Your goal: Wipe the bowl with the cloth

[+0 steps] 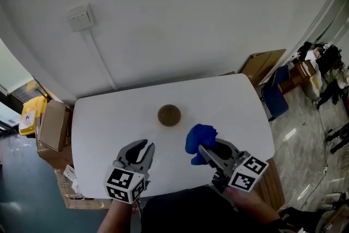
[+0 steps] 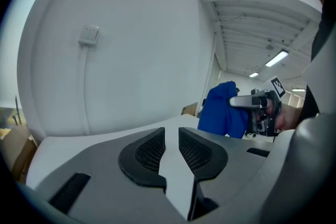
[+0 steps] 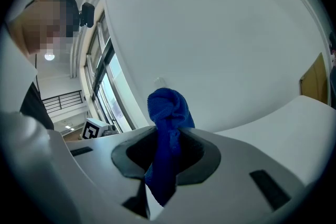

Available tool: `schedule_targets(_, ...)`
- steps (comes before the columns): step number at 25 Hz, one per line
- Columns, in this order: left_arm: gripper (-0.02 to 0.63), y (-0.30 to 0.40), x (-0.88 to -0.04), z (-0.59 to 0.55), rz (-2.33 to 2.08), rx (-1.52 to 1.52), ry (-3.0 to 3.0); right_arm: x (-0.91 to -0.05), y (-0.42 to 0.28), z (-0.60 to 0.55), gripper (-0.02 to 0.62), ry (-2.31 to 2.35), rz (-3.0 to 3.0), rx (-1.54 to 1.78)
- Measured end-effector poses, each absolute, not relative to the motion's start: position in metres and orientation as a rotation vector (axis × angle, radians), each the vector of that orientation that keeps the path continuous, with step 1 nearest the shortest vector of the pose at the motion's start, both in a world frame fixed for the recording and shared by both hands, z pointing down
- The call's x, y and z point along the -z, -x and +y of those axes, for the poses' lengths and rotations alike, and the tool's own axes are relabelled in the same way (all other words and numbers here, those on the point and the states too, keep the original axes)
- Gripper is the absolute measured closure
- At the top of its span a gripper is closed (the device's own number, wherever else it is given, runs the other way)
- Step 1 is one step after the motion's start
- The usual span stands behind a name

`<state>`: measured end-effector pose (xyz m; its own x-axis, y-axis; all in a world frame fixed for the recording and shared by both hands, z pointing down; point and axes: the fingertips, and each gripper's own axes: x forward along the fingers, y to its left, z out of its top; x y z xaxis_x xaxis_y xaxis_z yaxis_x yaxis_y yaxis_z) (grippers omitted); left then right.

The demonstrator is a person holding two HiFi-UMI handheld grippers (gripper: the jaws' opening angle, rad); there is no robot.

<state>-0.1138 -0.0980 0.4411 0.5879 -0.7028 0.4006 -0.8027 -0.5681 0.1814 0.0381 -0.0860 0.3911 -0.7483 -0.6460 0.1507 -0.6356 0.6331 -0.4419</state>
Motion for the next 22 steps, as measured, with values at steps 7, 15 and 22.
schedule_targets(7,0.499,0.09,-0.472,-0.134,-1.177,-0.469,-2.44,-0.414,-0.053,-0.119,0.52,1.082,2.854,0.839)
schedule_targets(15,0.476,0.077,-0.52,-0.161,-1.119,-0.605,-2.445,-0.451,-0.044,-0.151,0.52,1.005,2.915,0.941)
schedule_targets(22,0.436,0.065,-0.567,-0.169,-1.061,-0.795,-2.466,-0.483,-0.03,-0.171,0.52,0.938,2.941,0.999)
